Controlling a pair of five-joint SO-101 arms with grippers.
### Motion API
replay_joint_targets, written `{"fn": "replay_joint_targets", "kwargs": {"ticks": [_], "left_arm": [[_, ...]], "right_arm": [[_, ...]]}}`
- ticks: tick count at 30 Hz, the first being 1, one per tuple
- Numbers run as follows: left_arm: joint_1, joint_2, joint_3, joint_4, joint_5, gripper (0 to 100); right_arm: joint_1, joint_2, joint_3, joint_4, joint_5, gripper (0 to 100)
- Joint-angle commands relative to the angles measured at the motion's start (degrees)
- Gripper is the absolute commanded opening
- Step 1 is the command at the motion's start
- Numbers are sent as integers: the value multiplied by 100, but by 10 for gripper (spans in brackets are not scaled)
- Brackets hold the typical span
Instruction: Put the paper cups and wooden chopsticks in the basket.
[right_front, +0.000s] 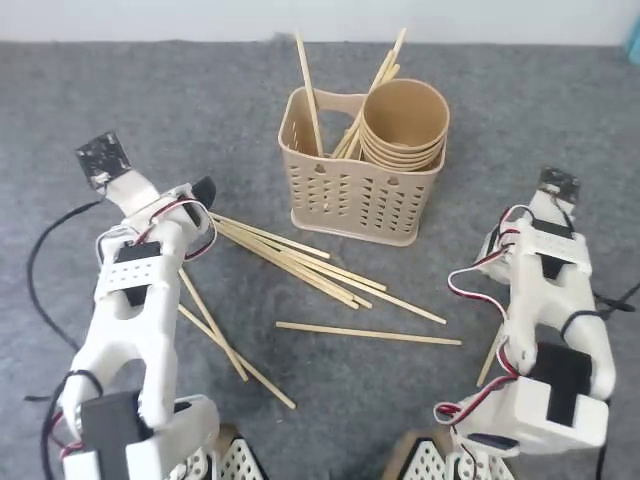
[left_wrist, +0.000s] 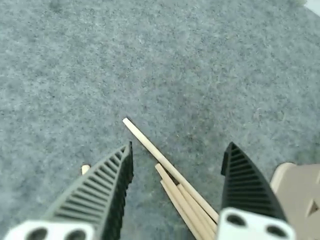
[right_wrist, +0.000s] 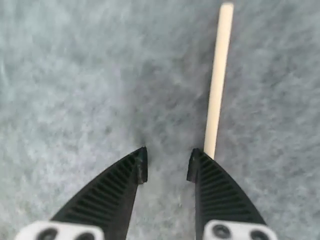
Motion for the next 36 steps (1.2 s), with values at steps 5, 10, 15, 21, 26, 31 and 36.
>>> {"fn": "replay_joint_targets", "kwargs": {"ticks": [5,10,15,21,26,31,36], "left_arm": [[79,-26,-22,-97,-18,275],[79,-26,-22,-97,-18,275],[62,-26,-22,-88,-18,275],[70,-35,31,-88,-18,275],[70,-35,31,-88,-26,275],[88,-35,31,-79,-26,275],[281,-26,-92,422,-26,275]], "right_arm": [[532,-1244,598,-840,-633,155],[567,-1499,888,-1191,-712,155],[541,-1007,747,-1314,-703,155],[576,338,-484,-541,-703,155],[567,998,-1169,4,-703,139],[532,945,-1152,57,-747,30],[532,426,-774,-4,-905,9]]}}
